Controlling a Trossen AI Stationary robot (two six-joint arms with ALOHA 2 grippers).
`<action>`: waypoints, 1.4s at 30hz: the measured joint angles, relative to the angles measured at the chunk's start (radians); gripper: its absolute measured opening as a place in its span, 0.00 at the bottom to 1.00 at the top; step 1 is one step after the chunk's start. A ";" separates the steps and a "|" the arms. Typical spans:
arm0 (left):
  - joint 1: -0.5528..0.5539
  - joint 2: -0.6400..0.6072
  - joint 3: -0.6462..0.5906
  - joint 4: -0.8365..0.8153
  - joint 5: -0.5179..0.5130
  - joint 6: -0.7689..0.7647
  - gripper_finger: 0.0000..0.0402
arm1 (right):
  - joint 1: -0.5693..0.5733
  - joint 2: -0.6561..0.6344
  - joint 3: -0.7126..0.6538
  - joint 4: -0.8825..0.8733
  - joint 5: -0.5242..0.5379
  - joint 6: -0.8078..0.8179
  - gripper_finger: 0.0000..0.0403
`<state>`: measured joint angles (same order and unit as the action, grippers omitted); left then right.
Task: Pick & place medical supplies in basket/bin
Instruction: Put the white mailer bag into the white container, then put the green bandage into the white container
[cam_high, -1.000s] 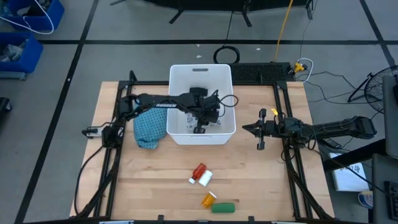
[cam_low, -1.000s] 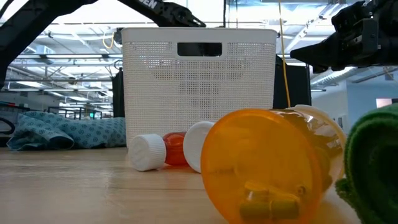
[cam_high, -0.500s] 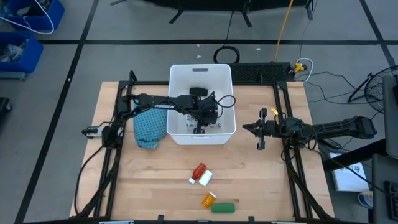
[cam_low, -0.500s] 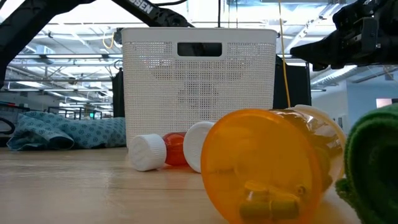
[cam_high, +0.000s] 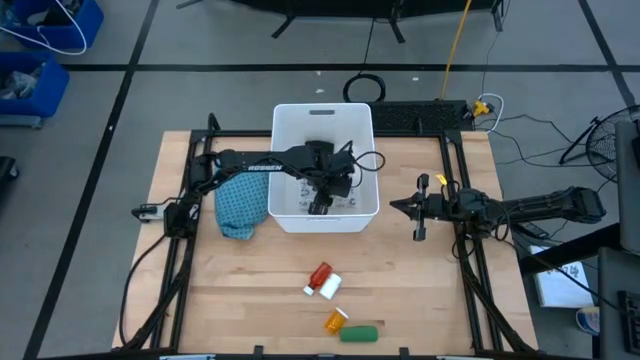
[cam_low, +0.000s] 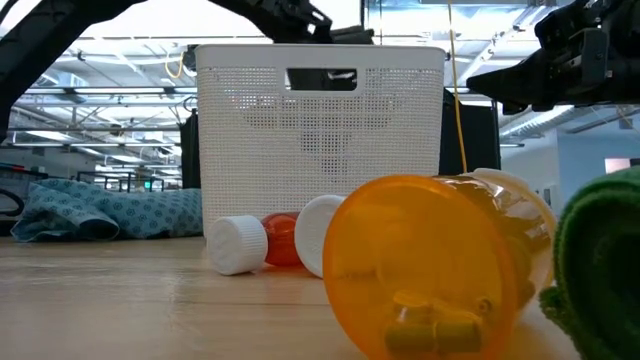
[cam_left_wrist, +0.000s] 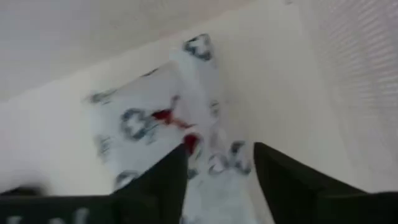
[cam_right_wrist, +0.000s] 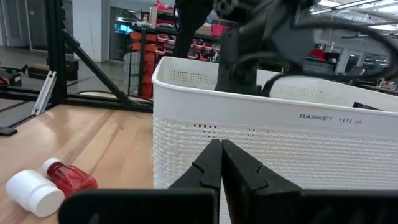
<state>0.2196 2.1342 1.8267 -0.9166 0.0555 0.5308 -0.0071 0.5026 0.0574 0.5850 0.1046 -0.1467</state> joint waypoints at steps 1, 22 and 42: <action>-0.001 0.000 0.020 -0.018 -0.017 0.001 0.53 | 0.000 0.000 0.000 0.001 0.000 -0.004 0.00; -0.005 -0.030 0.516 -0.552 -0.257 -0.008 0.11 | 0.000 0.000 0.000 0.002 -0.001 -0.042 0.00; -0.056 -0.460 0.514 -0.421 -0.074 -0.012 0.00 | 0.000 0.000 0.000 0.003 -0.001 -0.049 0.00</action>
<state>0.1640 1.6743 2.3409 -1.3379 -0.0190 0.5191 -0.0071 0.5026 0.0574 0.5881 0.1034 -0.1961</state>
